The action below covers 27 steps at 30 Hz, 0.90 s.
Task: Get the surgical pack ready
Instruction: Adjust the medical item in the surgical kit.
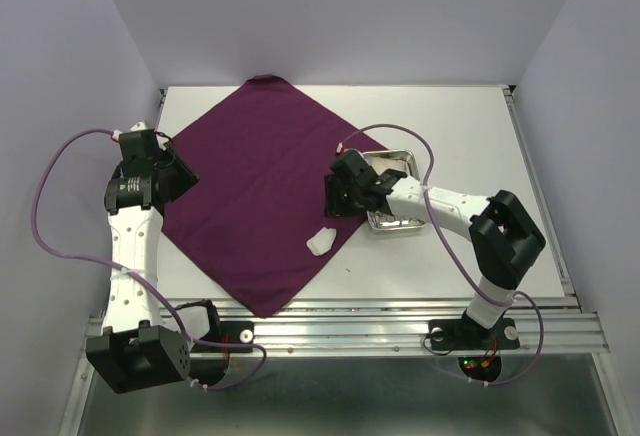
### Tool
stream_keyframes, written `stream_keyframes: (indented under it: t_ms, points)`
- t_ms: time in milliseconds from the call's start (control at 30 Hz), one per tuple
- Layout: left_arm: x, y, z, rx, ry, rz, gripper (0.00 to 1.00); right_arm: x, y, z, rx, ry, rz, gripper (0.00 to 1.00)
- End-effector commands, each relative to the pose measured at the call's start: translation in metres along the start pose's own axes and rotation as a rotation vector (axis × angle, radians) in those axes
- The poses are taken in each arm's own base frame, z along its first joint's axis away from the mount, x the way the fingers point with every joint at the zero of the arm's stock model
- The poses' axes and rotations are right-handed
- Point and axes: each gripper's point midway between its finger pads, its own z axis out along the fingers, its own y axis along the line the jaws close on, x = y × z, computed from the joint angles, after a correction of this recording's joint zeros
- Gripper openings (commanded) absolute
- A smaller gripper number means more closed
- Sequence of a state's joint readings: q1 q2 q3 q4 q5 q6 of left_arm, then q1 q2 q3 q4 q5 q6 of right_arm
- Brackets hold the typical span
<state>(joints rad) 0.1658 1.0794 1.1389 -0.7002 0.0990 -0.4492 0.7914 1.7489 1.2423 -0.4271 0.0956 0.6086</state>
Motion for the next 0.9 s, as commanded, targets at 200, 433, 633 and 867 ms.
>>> stream_keyframes:
  t_ms: [200, 433, 633, 867]
  points:
    - [-0.003, -0.001, -0.008, 0.022, -0.029, 0.016, 0.39, 0.029, 0.037, -0.003, -0.186, 0.011, 0.12, 0.54]
    - [-0.003, -0.001, -0.008, 0.023, -0.031, 0.022, 0.39, 0.04, 0.033, 0.01, -0.154, 0.035, 0.144, 0.6]
    - [-0.002, -0.001, -0.007, 0.022, -0.029, 0.019, 0.39, 0.049, 0.034, 0.018, -0.128, 0.05, 0.139, 0.6]
    - [-0.002, -0.001, -0.005, 0.023, -0.029, 0.014, 0.38, 0.051, 0.031, 0.019, -0.11, 0.032, 0.14, 0.6]
